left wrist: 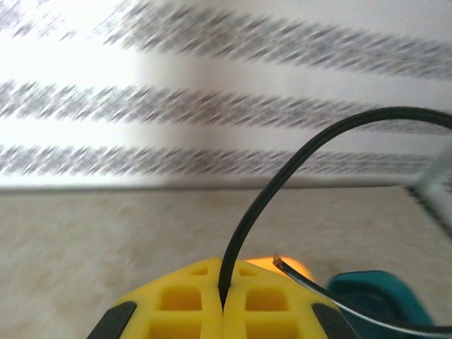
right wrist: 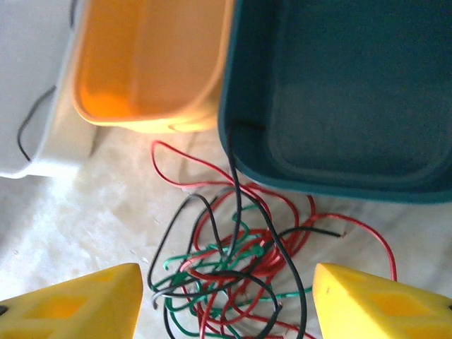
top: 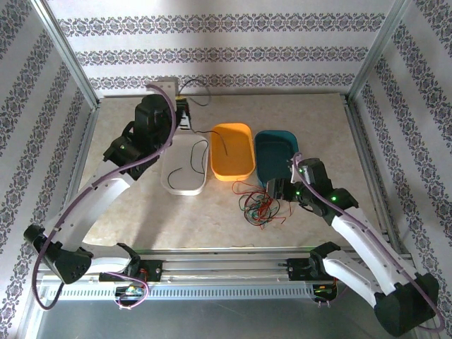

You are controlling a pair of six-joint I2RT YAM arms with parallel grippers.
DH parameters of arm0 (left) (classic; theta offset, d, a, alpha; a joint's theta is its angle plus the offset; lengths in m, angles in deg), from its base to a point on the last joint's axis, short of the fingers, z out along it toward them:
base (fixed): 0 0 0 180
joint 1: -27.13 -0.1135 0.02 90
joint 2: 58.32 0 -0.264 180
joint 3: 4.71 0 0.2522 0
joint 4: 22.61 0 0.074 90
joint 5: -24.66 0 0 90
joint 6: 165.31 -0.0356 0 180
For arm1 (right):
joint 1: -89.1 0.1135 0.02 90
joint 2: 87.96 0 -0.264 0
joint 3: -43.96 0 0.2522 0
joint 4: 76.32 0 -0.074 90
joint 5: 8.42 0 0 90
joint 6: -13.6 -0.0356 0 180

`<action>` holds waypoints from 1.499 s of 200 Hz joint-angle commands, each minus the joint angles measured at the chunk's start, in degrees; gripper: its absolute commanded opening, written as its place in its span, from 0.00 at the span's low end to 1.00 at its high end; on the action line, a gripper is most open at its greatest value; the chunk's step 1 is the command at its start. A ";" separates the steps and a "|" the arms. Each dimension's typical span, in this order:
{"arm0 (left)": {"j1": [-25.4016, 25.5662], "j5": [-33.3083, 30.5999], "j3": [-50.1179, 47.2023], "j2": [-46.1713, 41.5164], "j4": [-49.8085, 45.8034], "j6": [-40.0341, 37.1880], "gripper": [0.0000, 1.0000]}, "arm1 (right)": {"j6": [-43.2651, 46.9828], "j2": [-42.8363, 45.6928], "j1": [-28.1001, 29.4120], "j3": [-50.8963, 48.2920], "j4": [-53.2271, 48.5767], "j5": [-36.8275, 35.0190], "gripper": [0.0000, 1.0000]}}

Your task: Untangle the cables

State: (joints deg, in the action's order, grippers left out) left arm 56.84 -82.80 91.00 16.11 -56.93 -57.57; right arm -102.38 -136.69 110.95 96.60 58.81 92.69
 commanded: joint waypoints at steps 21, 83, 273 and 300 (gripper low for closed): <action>-6.49 0.89 -10.25 0.07 -1.39 8.35 0.00 | -0.13 -0.78 -0.62 -0.07 1.51 -0.13 0.65; -9.52 6.91 -19.68 11.12 0.08 12.72 0.00 | 2.19 -3.15 -0.32 2.27 -0.28 3.07 0.64; 5.87 25.37 -6.41 20.41 -2.88 -2.95 0.73 | 1.04 -9.43 1.06 1.49 -3.57 1.00 0.60; 12.49 25.11 -6.72 23.91 -0.92 -5.45 0.73 | 2.12 -14.00 0.99 2.35 -2.09 3.96 0.50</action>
State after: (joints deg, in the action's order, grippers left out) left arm 64.78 -62.27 83.77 36.50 -58.61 -58.44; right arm -100.69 -147.29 111.82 98.72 56.49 94.72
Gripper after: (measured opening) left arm 0.732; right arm 0.536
